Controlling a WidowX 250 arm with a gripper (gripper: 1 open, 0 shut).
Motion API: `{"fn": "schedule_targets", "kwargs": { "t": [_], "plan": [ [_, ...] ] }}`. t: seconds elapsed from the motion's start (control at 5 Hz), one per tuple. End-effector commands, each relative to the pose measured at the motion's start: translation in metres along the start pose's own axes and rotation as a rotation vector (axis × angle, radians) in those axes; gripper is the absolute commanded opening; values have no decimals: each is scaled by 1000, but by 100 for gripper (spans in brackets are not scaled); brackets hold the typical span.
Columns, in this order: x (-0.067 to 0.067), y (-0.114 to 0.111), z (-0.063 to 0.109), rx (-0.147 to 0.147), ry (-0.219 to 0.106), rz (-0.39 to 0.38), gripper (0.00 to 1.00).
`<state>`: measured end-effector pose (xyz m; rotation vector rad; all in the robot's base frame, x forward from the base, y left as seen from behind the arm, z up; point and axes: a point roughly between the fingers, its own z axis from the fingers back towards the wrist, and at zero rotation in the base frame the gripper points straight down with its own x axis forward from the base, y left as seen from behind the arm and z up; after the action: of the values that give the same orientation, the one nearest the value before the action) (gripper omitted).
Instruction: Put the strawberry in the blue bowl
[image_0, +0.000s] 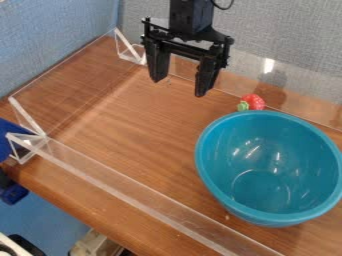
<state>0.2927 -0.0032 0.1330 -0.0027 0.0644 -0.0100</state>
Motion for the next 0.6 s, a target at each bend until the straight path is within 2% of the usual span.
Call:
{"fn": "schedule_targets", "kwargs": {
  "t": [0.0, 0.4],
  "plan": [
    [4, -1, -7, -3, 12, -6, 100],
    [34, -13, -18, -17, -4, -34, 100]
  ]
}}
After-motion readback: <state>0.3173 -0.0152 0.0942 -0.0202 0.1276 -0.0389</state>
